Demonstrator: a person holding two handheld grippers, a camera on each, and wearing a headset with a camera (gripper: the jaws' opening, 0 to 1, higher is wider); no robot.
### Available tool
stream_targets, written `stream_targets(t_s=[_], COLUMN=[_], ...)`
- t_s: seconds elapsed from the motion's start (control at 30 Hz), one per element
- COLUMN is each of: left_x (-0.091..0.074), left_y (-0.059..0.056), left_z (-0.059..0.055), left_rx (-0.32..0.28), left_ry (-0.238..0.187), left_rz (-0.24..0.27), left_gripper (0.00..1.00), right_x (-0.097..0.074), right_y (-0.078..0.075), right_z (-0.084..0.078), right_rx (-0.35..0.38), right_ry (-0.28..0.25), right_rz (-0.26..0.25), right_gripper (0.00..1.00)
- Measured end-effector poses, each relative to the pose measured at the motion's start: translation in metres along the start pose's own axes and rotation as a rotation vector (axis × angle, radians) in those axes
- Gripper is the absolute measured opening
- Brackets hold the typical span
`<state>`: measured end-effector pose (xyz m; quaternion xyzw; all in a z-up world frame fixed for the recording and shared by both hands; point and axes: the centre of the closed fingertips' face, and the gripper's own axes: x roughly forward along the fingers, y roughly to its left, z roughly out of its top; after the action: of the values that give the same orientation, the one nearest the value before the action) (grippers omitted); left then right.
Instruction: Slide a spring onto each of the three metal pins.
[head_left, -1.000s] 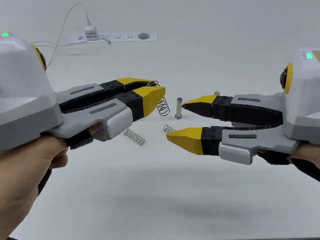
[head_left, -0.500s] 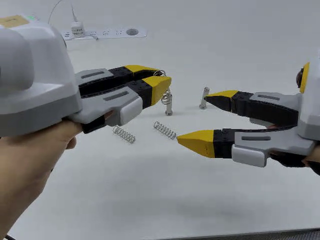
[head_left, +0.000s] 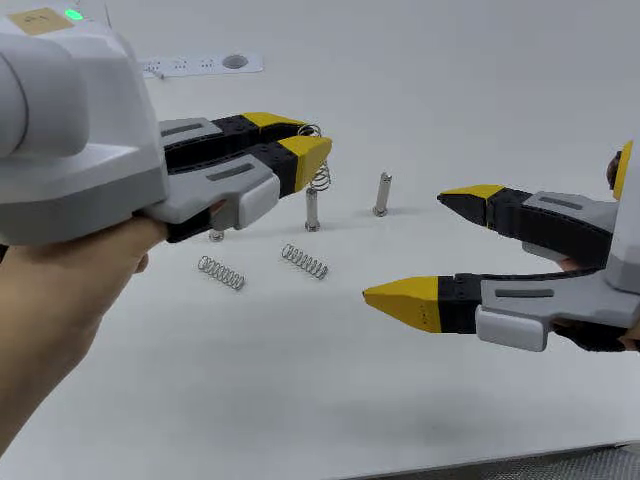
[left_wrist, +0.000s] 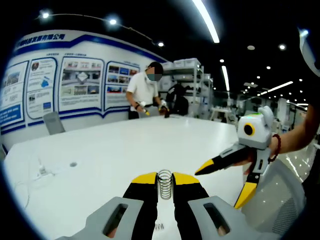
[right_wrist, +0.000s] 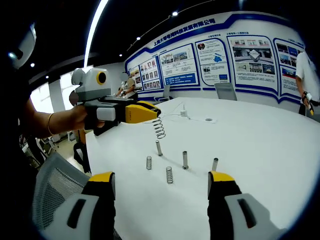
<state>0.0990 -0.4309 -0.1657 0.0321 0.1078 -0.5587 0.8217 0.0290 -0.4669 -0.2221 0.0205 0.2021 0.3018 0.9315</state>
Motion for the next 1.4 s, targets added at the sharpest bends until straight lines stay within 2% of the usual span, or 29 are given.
stream_targets(t_s=[0.17,0.53,0.7,0.9,1.1,1.4], left_x=[0.016,0.050,0.065,0.079,0.093,0.110], left_y=[-0.002,0.004,0.006,0.008,0.014,0.019], left_z=[0.001,-0.005,-0.011,-0.017,-0.019,-0.034], left_rx=[0.035,0.079,0.129,0.150,0.098,0.096], left_ry=[0.006,0.004,0.004,-0.003,-0.028,0.001], left_rz=[-0.016,-0.030,-0.027,-0.022,0.001,0.016], left_gripper=[0.10,0.10,0.10,0.10,0.10,0.10], right_x=[-0.007,-0.018,-0.021,-0.024,-0.025,-0.028], right_y=[-0.006,-0.018,-0.023,-0.026,-0.028,-0.037], right_z=[-0.005,-0.012,-0.015,-0.017,-0.020,-0.022], right_rx=[0.016,0.045,0.060,0.071,0.083,0.102], right_ry=[0.001,0.000,-0.001,0.003,0.006,0.001], right_rz=[-0.027,-0.084,-0.105,-0.121,-0.131,-0.149], right_gripper=[0.78,0.78,0.78,0.78,0.78,0.77])
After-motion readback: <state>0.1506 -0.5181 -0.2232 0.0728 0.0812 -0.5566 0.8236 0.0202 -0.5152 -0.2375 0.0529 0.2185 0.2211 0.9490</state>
